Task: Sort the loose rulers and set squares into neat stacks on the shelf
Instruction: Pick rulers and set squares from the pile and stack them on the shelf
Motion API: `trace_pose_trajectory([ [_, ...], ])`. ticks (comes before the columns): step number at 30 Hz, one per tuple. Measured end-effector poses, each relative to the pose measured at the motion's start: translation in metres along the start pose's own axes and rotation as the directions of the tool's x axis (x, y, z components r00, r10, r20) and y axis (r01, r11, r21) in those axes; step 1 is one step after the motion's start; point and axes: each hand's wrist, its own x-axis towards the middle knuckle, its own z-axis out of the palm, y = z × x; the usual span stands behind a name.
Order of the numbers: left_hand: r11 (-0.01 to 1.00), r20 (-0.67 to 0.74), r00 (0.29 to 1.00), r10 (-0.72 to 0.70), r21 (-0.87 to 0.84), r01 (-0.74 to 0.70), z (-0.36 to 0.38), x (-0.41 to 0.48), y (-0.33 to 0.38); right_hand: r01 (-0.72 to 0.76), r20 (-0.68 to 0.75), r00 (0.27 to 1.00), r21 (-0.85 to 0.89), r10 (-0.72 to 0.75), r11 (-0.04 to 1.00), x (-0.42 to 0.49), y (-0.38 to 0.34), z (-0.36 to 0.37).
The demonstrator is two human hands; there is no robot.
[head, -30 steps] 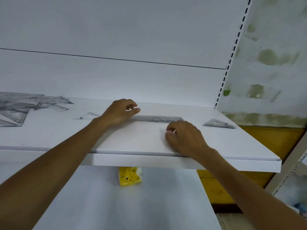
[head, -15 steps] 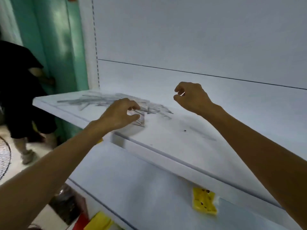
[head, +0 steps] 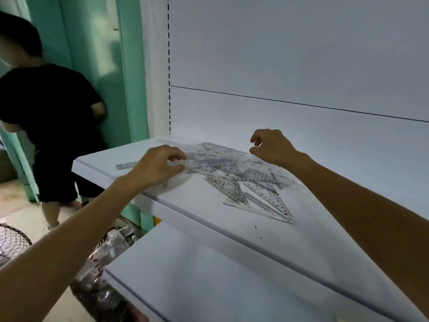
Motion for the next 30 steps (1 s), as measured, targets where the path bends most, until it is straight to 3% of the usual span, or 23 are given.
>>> trace_pose_trajectory([
  [8,1.000,0.234,0.972,0.027,0.006,-0.029,0.019,0.047,-0.043,-0.124,0.233,0.963,-0.056,0.134,0.991,0.021,0.022,0.051],
  [14,0.978,0.271,0.951,0.149,0.103,-0.182,0.028,0.063,-0.042,0.029,0.087,0.996,-0.304,-0.002,0.952,0.016,0.029,0.062],
  [17,0.978,0.269,0.952,0.148,0.105,-0.182,0.029,0.065,-0.043,0.049,0.027,0.999,-0.394,-0.042,0.918,0.017,0.028,0.062],
  [24,0.990,0.240,0.962,0.127,-0.090,-0.108,0.029,0.070,-0.042,0.019,-0.188,0.979,-0.318,-0.083,0.948,0.013,0.028,0.056],
  [30,0.980,0.092,0.978,0.190,-0.082,-0.182,0.029,0.069,-0.042,0.018,-0.268,0.958,-0.300,-0.102,0.954,0.004,0.033,0.047],
])
